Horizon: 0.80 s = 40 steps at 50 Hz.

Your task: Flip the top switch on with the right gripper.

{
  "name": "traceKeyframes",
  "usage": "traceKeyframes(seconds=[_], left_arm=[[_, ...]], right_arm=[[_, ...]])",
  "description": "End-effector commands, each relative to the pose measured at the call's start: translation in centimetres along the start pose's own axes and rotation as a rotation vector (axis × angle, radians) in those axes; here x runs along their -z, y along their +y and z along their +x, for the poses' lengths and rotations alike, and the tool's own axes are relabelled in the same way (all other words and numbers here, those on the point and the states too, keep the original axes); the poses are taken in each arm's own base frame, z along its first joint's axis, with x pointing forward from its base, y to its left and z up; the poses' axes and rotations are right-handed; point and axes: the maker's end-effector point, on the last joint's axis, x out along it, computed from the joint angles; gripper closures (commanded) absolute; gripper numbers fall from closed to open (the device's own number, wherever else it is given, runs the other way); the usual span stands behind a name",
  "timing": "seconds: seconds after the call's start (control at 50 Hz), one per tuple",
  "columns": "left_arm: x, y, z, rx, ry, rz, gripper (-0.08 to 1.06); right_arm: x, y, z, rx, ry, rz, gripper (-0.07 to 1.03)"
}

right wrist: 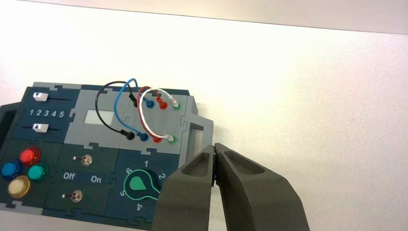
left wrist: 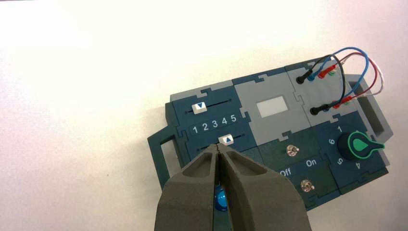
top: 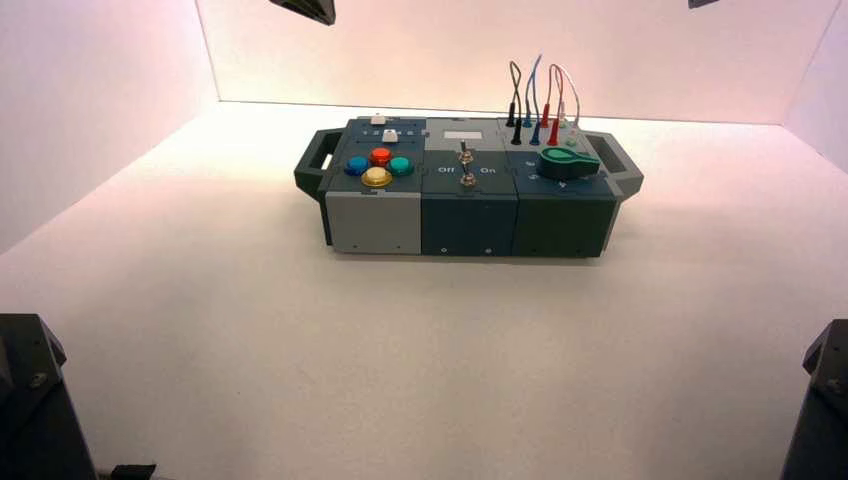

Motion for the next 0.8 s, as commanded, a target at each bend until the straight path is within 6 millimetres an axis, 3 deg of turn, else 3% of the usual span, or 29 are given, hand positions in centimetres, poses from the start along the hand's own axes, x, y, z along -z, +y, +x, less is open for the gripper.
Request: traceKeyframes(seconds=[0.02, 0.48, 0.68, 0.8], left_arm=[[-0.9, 0.0, -0.5, 0.001, -0.028, -0.002, 1.01], [0.2, -0.1, -0.3, 0.004, 0.033, -0.013, 1.01], [1.6, -0.2, -0.2, 0.007, 0.105, -0.098, 1.01], [2.4, -0.1, 0.4, 0.004, 0.150, -0.109, 1.01]], right_arm=[[-1.1, 0.1, -0.4, -0.001, -0.029, 0.002, 0.98], [-0.3, -0.1, 0.4, 0.002, 0.018, 0.003, 0.98], [-0.1, 0.7, -0.2, -0.021, 0.114, -0.005, 0.98], [0.4, 2.5, -0.4, -0.058, 0.159, -0.050, 0.98]])
